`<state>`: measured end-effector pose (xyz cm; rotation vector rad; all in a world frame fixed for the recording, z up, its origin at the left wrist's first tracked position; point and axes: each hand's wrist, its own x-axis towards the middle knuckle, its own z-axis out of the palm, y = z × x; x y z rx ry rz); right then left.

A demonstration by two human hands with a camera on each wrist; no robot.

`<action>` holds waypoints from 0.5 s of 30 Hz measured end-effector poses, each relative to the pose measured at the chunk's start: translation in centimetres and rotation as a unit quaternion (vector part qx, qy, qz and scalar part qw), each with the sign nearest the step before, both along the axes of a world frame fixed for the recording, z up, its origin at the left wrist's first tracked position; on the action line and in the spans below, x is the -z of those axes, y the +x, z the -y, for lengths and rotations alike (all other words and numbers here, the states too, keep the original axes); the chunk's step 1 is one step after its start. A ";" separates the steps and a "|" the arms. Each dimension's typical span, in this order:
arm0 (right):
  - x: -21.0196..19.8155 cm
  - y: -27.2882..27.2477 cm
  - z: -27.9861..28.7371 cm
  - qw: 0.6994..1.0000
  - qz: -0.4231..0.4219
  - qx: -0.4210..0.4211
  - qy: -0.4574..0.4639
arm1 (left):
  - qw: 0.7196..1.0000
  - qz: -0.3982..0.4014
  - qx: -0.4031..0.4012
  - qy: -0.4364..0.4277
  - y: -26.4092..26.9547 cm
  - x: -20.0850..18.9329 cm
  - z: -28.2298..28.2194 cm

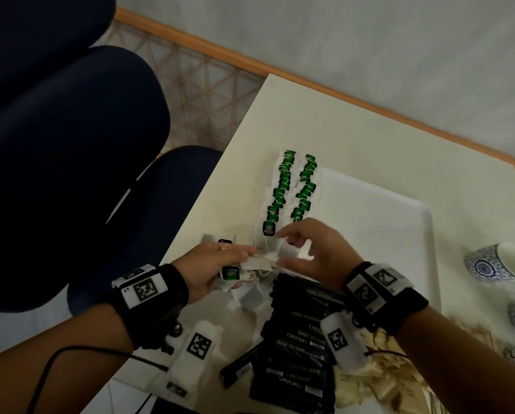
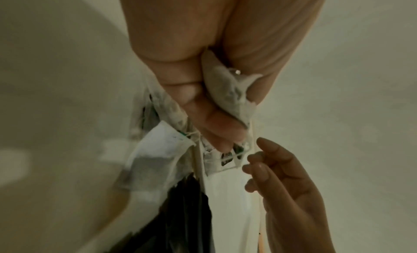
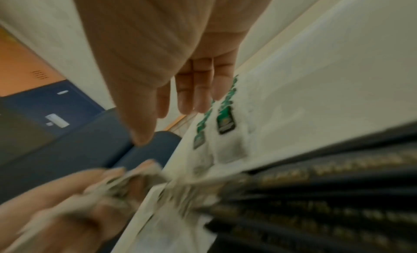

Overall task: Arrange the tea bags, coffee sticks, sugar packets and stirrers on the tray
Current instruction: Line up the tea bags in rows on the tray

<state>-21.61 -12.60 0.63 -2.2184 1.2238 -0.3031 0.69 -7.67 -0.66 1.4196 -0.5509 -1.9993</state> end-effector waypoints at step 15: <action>-0.6 2.1 0.6 0.995 0.022 0.089 0.039 | 0.997 0.053 0.058 0.001 0.3 0.1 -1.1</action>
